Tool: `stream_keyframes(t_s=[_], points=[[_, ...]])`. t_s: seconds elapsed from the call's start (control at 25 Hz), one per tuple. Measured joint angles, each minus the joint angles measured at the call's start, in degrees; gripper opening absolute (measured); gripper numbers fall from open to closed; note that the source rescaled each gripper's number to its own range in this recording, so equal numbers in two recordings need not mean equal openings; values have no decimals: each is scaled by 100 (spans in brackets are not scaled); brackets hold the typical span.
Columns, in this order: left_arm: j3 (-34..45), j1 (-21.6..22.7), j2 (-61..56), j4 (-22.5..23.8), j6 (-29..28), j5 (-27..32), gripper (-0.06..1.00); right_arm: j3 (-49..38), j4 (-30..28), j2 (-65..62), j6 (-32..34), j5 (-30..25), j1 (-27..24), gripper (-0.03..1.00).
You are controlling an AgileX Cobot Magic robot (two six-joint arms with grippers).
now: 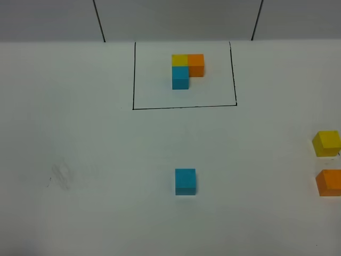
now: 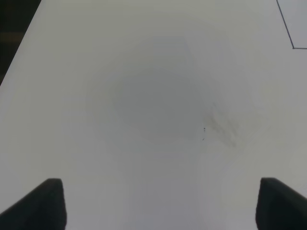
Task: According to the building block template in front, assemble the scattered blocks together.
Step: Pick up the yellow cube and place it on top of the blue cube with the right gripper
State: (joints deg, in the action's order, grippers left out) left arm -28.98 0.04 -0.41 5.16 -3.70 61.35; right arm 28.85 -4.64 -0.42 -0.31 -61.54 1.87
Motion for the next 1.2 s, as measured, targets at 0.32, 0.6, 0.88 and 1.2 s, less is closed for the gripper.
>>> stream_keyframes(t_s=[0.32, 0.6, 0.88, 1.2], points=[[0, 0, 0, 0, 0, -4, 70, 0, 0, 0, 0, 0, 0, 0], [0, 0, 0, 0, 5, -4, 69, 0, 0, 0, 31, 0, 0, 0], [0, 0, 0, 0, 5, -4, 69, 46, 0, 815, 176, 59, 0, 20], [0, 0, 0, 0, 5, -4, 69, 735, -118, 3972, 294, 1380, 0, 93]])
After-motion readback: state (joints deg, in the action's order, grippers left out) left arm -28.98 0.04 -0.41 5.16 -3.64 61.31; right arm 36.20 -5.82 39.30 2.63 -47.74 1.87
